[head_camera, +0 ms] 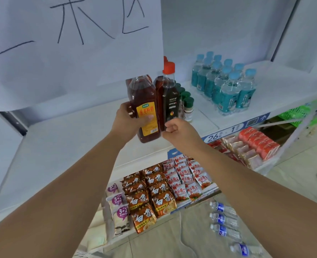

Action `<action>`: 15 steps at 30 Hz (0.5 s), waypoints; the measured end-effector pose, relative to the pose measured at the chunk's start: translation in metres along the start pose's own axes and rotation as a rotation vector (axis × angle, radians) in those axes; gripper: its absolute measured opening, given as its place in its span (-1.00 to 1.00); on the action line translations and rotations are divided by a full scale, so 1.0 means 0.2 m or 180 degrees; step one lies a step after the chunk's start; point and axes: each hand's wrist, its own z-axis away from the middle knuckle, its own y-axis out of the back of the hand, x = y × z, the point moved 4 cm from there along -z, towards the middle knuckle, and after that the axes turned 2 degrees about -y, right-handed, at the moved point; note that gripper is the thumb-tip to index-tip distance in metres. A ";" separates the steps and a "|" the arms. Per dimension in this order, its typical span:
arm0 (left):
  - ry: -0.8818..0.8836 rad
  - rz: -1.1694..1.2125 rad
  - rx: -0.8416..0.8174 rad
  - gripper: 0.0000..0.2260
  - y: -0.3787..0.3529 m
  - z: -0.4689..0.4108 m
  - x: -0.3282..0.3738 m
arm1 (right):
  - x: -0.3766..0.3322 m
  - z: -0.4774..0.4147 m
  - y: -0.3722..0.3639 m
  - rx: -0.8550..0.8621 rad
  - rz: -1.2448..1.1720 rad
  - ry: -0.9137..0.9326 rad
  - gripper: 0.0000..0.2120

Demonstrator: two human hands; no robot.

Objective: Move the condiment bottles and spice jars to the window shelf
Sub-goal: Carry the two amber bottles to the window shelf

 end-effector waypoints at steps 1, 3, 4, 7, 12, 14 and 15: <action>0.0018 -0.0040 0.0054 -0.29 0.00 -0.01 0.00 | -0.01 -0.02 0.00 -0.0017 -0.0062 0.0018 -0.62; 0.0021 -0.0131 0.0104 -0.32 0.00 -0.02 -0.01 | -0.03 -0.05 0.01 -0.0057 -0.0239 0.0043 -0.59; 0.0015 -0.0194 0.0097 -0.34 0.00 -0.03 -0.02 | -0.04 -0.06 0.00 -0.0094 -0.0324 0.0040 -0.59; -0.0041 -0.0368 0.0012 -0.38 0.02 -0.03 -0.02 | -0.06 -0.08 -0.06 -0.0272 -0.0433 0.0032 -0.65; -0.0176 -0.0511 -0.0189 -0.44 0.10 -0.04 -0.04 | -0.08 -0.11 -0.19 -0.0490 -0.0517 0.0088 -0.53; -0.0138 -0.0498 -0.0270 -0.45 0.17 -0.03 -0.06 | -0.11 -0.12 -0.22 -0.0511 -0.0464 0.0013 -0.39; -0.0128 -0.0494 -0.0303 -0.46 0.21 -0.03 -0.06 | -0.13 -0.12 -0.24 -0.0533 -0.0476 -0.0046 -0.34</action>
